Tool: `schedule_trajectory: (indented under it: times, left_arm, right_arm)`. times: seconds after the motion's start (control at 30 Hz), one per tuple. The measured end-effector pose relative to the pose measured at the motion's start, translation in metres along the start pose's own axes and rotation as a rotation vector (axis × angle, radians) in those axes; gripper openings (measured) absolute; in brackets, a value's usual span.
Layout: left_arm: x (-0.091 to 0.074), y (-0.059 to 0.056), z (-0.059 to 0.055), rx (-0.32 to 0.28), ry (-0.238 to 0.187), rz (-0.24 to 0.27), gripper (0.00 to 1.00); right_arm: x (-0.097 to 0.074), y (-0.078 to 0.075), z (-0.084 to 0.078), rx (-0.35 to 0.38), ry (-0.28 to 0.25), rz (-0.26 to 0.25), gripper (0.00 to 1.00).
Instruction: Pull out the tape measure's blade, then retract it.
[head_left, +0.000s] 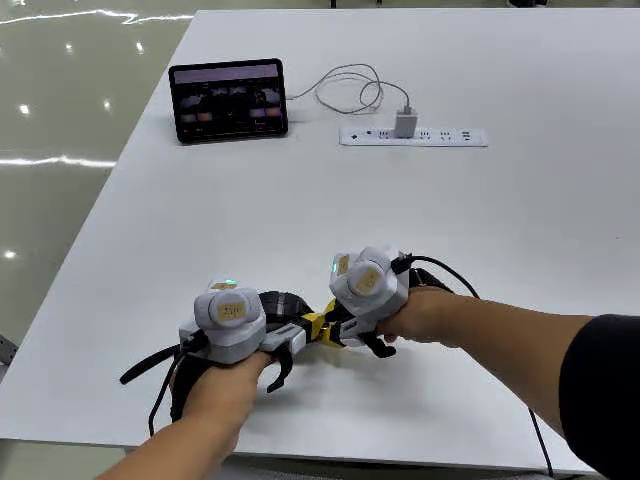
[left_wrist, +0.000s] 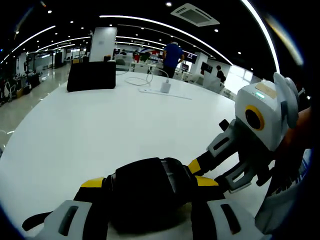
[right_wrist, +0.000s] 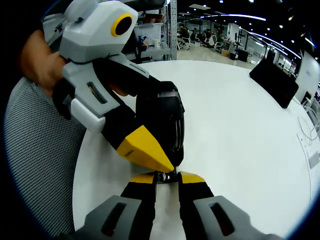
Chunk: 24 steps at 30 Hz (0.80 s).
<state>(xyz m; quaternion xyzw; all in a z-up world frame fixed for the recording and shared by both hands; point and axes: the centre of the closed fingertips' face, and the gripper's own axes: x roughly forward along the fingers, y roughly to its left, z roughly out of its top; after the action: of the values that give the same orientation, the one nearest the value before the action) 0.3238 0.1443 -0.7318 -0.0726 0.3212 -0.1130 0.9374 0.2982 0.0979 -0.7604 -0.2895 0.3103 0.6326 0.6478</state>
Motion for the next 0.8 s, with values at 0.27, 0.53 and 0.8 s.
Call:
schedule_trajectory:
  times: [0.27,0.53,0.8]
  left_arm:
    - [-0.0002,-0.0002,-0.0007,0.002,0.005,-0.006,0.63]
    - [-0.0006,-0.0004,-0.0008,-0.001,0.004,-0.007,0.63]
    - [-0.0009,-0.001,-0.0007,0.002,0.0,-0.008,0.64]
  right_arm:
    - [0.0017,-0.0007,0.0024,0.056,-0.027,0.001,0.1]
    - [0.003,-0.0005,0.0025,0.033,-0.025,0.013,0.1]
    - [0.0025,0.0002,0.0028,0.033,-0.028,0.006,0.11]
